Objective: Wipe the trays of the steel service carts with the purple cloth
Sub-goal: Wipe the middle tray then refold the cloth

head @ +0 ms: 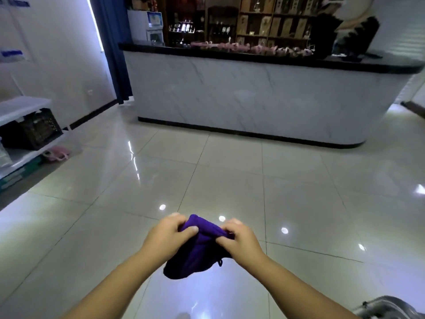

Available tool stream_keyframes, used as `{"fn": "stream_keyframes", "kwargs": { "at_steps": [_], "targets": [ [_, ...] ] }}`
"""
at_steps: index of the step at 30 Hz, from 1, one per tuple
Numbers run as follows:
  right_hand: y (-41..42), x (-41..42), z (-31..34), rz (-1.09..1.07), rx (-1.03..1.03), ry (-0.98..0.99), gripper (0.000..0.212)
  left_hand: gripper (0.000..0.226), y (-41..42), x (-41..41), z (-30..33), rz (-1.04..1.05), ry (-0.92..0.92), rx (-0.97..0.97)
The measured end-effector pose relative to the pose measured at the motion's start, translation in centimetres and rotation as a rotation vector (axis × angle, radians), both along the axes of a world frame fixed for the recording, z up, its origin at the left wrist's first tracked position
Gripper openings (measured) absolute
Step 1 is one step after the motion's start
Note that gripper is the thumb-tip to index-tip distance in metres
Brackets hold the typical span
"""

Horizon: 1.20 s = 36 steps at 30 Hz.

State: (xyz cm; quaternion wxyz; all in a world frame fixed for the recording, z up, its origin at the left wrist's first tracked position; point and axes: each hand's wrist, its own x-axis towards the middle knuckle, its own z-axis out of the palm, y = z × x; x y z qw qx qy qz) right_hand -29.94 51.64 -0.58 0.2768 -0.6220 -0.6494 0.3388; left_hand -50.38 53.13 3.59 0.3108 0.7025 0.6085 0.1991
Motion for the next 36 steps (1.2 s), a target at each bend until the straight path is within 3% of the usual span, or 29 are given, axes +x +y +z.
{"fn": "stream_keyframes", "kwargs": {
  "at_steps": [7, 15, 19, 24, 31, 33, 36],
  "targets": [
    [7.5, 4.7, -1.5, -0.337, -0.082, -0.037, 0.016, 0.033, 15.0, 7.5, -0.9, -0.344, -0.088, -0.086],
    [5.0, 14.3, -1.8, -0.866, -0.19, 0.069, 0.02, 0.017, 19.5, 23.2, -2.9, -0.847, -0.04, -0.198],
    [4.5, 20.0, -3.2, -0.985, -0.202, 0.13, 0.033, 0.005, 20.4, 31.7, -4.0, -1.073, -0.013, -0.194],
    [5.7, 28.5, -5.1, -1.177, -0.133, 0.21, 0.04, 0.016, 21.9, 42.9, -4.0, -1.243, 0.074, -0.066],
    [8.3, 39.7, -4.6, -1.234, -0.046, 0.11, 0.06, 0.008, 24.4, 56.1, -2.8, -1.378, 0.119, 0.007],
    [8.6, 42.2, -4.3, -1.273, -0.01, 0.129, 0.06, 0.007, 24.7, 59.6, -2.8, -1.441, 0.149, 0.022],
    [8.8, 46.2, -4.1, -1.333, -0.034, 0.171, 0.042, 0.008, 24.8, 65.0, -3.4, -1.512, 0.161, 0.037]
  ]
}}
